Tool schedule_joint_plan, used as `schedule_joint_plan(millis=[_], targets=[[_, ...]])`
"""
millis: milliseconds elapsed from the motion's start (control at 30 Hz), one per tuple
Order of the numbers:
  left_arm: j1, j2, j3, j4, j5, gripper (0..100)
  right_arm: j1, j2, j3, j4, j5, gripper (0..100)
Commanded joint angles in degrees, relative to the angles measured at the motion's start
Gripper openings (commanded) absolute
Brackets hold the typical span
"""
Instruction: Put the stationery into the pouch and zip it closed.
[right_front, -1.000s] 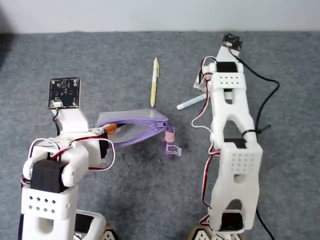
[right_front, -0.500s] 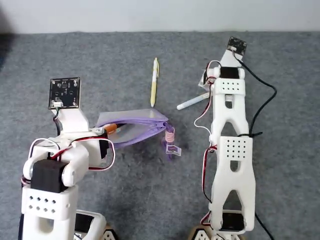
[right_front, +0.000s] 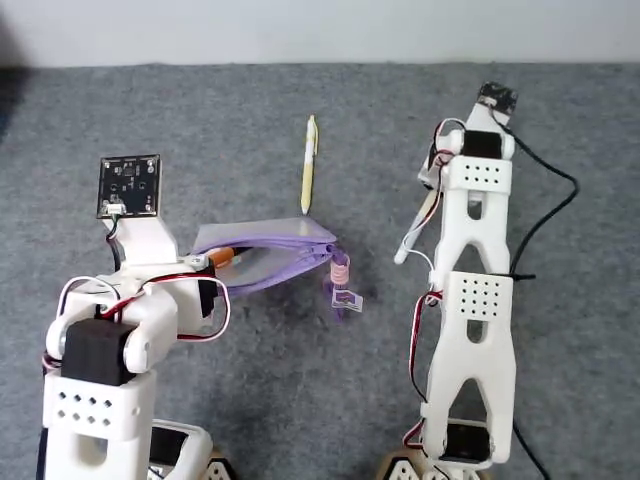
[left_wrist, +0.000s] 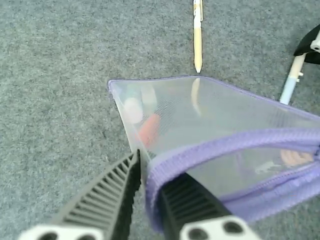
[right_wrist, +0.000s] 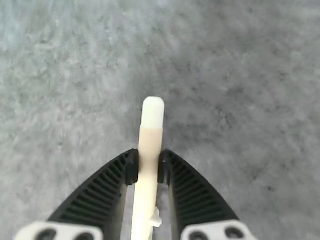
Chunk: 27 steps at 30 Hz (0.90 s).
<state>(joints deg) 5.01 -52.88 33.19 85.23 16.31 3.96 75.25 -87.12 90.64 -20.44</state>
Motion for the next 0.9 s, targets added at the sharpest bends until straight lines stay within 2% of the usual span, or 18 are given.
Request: schedule_joint_plan(millis=[0,133,300,567,700,867], targets=[[0.2,0.4,-0.1,-1.1,0.6,1,-1.1,-0.8,-8.9,6.5,1.8,0.8],[0.2,0.3,-0.1,-1.1,0.6,1,-2.1,-2.9,-9.2,12.4,4.7,0.8],[0.2,0.3,-0.1,-1.1,0.6,1,-2.3,-8.9,-9.0,12.4,5.9,0.8],[0.2,0.3,-0.1,-1.1,0.6,1,-6.8,-22.7,-7.9,12.5,7.8,0.7],[0.2,0.3,-0.1,-1.1,0.6,1,-10.1,-33.0,1.4,12.5,7.8,0.7],[0.2,0.3,-0.1,-1.1,0.6,1,-14.4,-50.3,22.0,12.4,7.4,0.7]])
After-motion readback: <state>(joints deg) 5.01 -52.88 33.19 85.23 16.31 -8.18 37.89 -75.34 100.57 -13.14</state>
